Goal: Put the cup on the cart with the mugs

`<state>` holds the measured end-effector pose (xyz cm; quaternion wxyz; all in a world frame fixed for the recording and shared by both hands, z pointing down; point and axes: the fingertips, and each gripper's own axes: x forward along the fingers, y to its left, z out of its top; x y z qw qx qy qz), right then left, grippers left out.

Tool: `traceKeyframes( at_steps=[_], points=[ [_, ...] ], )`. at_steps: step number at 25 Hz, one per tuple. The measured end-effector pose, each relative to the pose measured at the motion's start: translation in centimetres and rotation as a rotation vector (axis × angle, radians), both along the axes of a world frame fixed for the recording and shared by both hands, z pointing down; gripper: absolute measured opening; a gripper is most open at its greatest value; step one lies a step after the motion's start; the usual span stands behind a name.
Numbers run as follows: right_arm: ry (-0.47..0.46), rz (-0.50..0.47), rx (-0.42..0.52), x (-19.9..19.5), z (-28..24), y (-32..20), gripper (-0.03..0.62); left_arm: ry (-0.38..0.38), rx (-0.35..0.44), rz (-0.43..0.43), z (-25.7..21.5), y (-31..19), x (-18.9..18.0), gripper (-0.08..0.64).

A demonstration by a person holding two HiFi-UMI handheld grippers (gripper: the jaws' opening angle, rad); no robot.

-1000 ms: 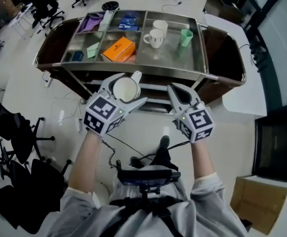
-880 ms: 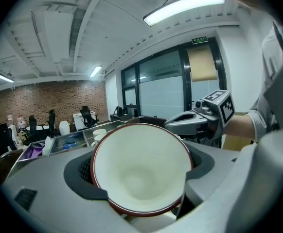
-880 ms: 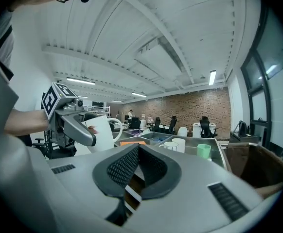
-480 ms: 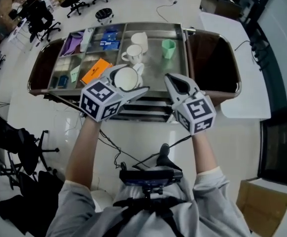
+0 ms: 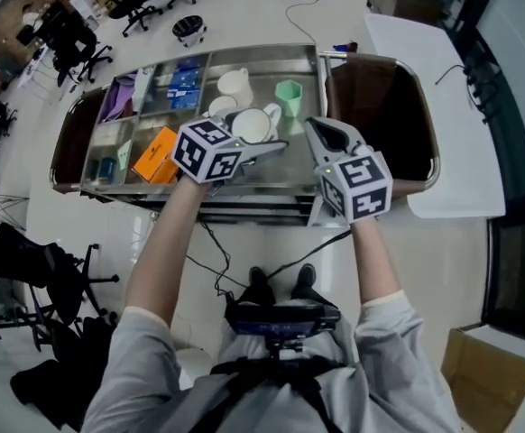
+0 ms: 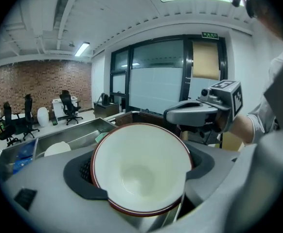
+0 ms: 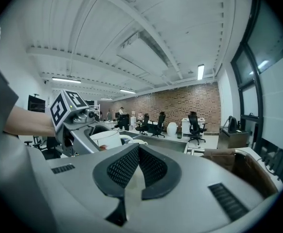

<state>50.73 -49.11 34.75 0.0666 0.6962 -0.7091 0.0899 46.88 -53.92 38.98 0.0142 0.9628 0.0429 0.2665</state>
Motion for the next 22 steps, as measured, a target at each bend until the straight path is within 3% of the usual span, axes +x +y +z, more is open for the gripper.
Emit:
traceKeyframes(
  at_steps=[3,12,22],
  points=[
    [-0.018,0.032,0.004,1.4,0.2,0.1,-0.002,-0.031,-0.027,0.03,2.4,-0.5,1.8,0.433],
    [-0.028,0.075,-0.021,3.7,0.8,0.6,-0.002,-0.143,0.002,0.131,7.7,0.3,5.8,0.433],
    [-0.033,0.092,-0.04,4.5,1.9,1.6,-0.002,-0.204,0.028,0.136,11.0,0.4,7.1,0.433]
  ],
)
